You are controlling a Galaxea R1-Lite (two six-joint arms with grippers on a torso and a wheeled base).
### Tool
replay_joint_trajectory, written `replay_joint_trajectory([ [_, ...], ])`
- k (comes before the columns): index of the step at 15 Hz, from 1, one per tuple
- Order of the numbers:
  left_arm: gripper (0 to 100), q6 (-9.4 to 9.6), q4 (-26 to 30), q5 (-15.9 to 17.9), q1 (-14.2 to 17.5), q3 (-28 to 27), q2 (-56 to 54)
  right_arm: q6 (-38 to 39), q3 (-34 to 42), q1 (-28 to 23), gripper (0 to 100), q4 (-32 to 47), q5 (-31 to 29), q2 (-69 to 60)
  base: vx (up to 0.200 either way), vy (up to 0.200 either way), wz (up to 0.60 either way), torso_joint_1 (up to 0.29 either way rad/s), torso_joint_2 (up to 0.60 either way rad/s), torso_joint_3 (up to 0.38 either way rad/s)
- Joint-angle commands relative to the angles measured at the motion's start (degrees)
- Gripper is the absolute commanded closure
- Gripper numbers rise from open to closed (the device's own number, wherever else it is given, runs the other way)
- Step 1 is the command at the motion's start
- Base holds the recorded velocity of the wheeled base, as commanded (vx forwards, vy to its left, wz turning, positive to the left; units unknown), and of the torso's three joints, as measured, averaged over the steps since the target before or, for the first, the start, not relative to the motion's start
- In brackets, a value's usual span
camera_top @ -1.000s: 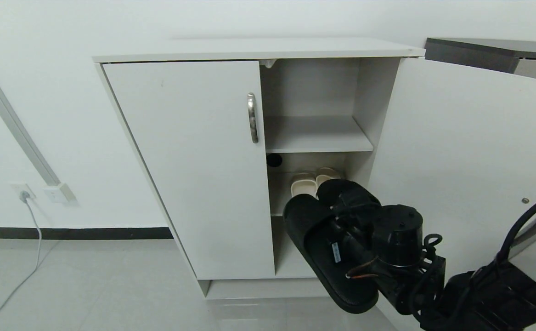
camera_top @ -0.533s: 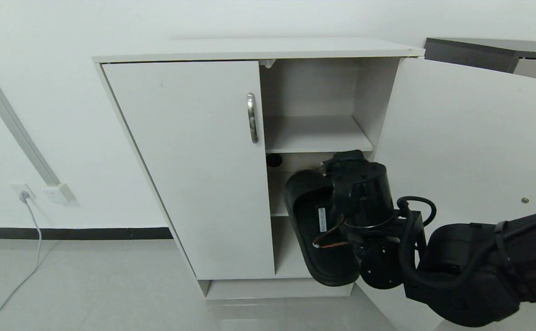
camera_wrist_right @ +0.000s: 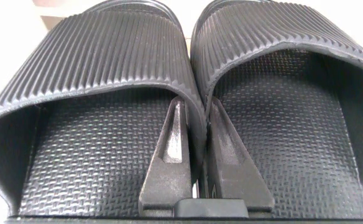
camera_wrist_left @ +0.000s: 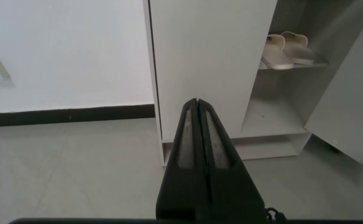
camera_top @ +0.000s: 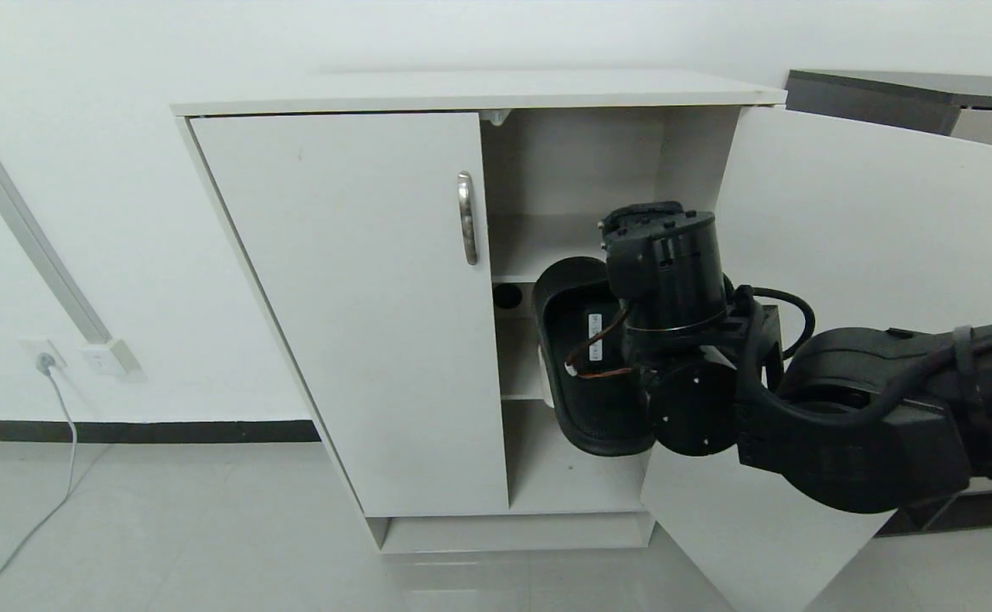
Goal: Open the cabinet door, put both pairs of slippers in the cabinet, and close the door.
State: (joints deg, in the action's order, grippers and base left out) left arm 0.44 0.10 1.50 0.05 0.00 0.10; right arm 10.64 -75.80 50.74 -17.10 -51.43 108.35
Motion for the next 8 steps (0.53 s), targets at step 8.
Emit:
replay_joint_trajectory([
  [8,100,0.09,-0.01,0.08,0.04,0.0,-0.01,0.61,-0.75,-0.82,100,0.14,-0.16,1.51,0.0,0.0,0.0,0.0,0.0,0.0],
])
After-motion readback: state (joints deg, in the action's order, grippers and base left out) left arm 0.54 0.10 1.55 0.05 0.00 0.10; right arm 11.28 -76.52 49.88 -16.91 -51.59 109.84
